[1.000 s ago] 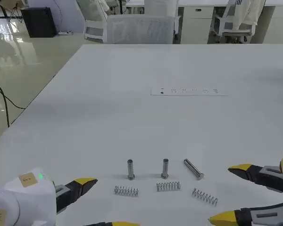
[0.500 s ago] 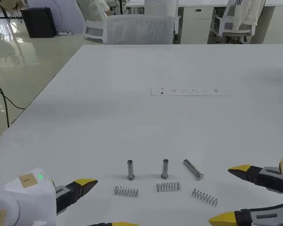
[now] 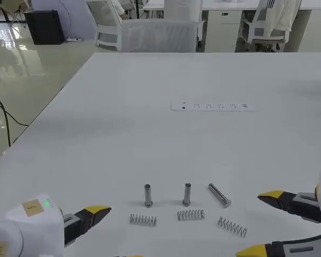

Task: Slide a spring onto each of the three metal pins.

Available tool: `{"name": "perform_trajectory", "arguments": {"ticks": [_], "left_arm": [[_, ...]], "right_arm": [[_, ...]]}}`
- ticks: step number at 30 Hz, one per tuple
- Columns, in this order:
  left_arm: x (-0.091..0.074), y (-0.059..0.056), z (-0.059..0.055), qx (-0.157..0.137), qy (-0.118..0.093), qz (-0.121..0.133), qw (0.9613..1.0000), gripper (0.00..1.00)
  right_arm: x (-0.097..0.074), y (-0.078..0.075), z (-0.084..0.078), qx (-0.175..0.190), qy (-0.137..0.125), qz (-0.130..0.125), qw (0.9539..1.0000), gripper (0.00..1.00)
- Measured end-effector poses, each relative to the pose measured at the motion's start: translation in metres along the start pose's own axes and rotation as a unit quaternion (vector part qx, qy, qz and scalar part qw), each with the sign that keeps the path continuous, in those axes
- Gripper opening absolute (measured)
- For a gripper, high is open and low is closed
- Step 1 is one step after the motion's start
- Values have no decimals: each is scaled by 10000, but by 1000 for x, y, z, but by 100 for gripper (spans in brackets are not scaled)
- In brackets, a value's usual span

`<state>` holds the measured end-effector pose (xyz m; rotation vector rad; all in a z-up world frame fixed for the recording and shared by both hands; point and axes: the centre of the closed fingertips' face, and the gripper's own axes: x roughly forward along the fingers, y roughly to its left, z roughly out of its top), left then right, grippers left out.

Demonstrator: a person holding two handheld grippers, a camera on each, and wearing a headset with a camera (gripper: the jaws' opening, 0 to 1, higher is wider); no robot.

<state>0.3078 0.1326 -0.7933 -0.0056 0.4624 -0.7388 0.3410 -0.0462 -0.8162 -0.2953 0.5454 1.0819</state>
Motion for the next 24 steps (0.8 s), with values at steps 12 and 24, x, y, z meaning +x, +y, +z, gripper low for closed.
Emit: {"name": "perform_trajectory", "arguments": {"ticks": [12, 24], "left_arm": [[-1, 1, 1, -13, -26, 13, 10000, 76], [-2, 1, 1, -19, -60, 34, 10000, 76]], "right_arm": [[0, 1, 0, 7, 9, -14, 10000, 78], [-2, -1, 2, 39, -15, -58, 10000, 77]]}}
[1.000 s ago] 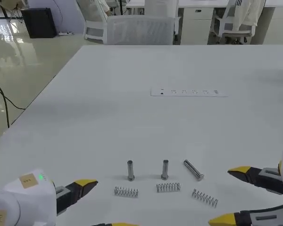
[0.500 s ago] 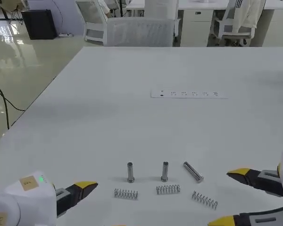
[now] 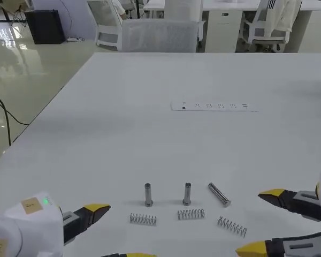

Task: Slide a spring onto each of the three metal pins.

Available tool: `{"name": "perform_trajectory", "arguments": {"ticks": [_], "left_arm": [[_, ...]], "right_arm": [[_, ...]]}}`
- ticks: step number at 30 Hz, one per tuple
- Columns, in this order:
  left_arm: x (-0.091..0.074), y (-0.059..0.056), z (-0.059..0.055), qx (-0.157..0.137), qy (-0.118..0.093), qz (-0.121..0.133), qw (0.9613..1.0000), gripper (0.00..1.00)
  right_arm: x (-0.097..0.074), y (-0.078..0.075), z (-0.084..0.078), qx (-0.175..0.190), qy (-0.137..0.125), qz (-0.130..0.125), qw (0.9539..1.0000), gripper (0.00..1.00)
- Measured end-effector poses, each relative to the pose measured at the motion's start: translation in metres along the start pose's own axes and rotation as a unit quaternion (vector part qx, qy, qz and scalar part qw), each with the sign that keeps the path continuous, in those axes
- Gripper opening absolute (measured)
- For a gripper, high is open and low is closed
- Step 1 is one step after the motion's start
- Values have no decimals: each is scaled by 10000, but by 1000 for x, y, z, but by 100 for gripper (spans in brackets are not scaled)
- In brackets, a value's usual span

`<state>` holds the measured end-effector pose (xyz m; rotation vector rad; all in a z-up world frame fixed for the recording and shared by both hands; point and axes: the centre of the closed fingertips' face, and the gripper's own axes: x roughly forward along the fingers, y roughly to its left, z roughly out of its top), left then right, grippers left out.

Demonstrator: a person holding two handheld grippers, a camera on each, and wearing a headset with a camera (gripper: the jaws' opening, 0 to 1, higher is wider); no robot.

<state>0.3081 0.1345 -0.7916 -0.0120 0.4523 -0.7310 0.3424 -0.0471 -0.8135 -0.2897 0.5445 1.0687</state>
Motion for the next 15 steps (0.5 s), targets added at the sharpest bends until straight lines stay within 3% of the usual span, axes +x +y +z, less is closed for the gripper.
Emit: {"name": "perform_trajectory", "arguments": {"ticks": [15], "left_arm": [[0, 0, -1, -7, 19, 1, 10000, 75]], "right_arm": [[0, -2, -1, 27, 4, -27, 10000, 77]]}}
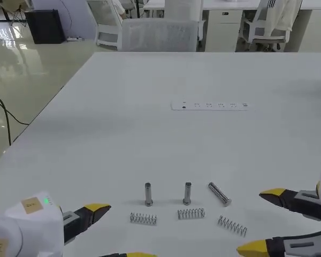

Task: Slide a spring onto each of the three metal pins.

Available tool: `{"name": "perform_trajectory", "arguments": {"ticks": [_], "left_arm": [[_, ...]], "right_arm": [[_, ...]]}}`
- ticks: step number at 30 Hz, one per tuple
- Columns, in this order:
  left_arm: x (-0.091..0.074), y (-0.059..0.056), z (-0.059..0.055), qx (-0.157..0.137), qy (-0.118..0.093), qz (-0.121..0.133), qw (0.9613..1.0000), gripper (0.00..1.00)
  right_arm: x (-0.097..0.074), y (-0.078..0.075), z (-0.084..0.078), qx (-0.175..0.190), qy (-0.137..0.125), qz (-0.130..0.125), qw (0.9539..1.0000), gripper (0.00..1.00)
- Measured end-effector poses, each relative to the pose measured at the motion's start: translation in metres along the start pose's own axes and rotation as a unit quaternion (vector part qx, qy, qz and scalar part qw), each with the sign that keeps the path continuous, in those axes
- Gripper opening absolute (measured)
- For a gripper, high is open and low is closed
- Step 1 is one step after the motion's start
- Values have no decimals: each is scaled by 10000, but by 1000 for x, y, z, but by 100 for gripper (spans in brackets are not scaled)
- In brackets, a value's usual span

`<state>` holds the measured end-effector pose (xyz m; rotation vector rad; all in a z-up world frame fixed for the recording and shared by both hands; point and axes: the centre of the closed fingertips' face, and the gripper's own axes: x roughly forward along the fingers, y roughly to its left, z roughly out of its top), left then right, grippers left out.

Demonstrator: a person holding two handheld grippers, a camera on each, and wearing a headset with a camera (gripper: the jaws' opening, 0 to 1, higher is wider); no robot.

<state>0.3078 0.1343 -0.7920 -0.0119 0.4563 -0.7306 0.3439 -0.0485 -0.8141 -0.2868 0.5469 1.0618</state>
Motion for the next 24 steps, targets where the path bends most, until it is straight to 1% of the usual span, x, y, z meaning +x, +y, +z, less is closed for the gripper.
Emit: {"name": "perform_trajectory", "arguments": {"ticks": [11, 17, 21, 24], "left_arm": [[0, 0, 0, 0, 8, 10, 10000, 75], [0, 1, 0, -7, 12, 18, 10000, 75], [0, 1, 0, -14, 10, 21, 10000, 75], [0, 1, 0, -13, 9, 16, 10000, 75]], "right_arm": [[-1, -4, 4, 5, -43, -40, 10000, 76], [0, -12, 15, -53, -45, -80, 9999, 72], [1, -17, 19, -110, 3, -128, 9999, 70], [2, -21, 22, -153, 97, -178, 9997, 67]]}}
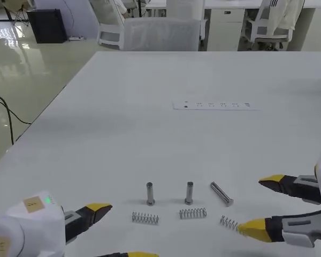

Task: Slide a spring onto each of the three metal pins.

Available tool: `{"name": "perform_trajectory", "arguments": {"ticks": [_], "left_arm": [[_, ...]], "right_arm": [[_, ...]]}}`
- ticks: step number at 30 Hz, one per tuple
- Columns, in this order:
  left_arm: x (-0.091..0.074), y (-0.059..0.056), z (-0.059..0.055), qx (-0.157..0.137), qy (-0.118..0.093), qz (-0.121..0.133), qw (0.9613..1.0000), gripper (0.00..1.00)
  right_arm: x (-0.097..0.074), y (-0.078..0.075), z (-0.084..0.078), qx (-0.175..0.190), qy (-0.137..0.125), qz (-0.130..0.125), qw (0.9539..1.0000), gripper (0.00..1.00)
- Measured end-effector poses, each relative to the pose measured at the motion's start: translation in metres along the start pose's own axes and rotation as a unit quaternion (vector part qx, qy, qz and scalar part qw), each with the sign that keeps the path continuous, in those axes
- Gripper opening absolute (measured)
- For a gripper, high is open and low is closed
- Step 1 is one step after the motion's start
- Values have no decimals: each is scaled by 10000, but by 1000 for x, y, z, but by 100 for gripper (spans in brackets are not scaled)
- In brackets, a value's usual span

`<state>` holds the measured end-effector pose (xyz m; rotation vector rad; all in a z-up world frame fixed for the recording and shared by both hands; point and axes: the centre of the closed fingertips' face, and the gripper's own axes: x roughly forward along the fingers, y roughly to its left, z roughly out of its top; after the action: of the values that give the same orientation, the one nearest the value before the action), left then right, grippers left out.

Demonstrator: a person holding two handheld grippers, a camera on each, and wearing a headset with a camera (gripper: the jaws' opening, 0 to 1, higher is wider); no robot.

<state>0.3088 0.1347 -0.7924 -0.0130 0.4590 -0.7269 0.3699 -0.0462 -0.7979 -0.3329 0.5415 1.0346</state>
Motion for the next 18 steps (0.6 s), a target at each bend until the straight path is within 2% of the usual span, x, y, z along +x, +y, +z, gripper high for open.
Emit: {"name": "perform_trajectory", "arguments": {"ticks": [8, 14, 18], "left_arm": [[-1, 1, 0, -5, -8, 17, 10000, 75], [-1, 1, 0, -22, -12, 19, 10000, 75], [-1, 1, 0, -21, -11, 7, 10000, 75]], "right_arm": [[11, -17, 10, -128, 256, -83, 9996, 60], [23, -27, 12, -198, 497, -166, 9984, 54], [32, -31, 17, -149, 536, -211, 9982, 49]]}}
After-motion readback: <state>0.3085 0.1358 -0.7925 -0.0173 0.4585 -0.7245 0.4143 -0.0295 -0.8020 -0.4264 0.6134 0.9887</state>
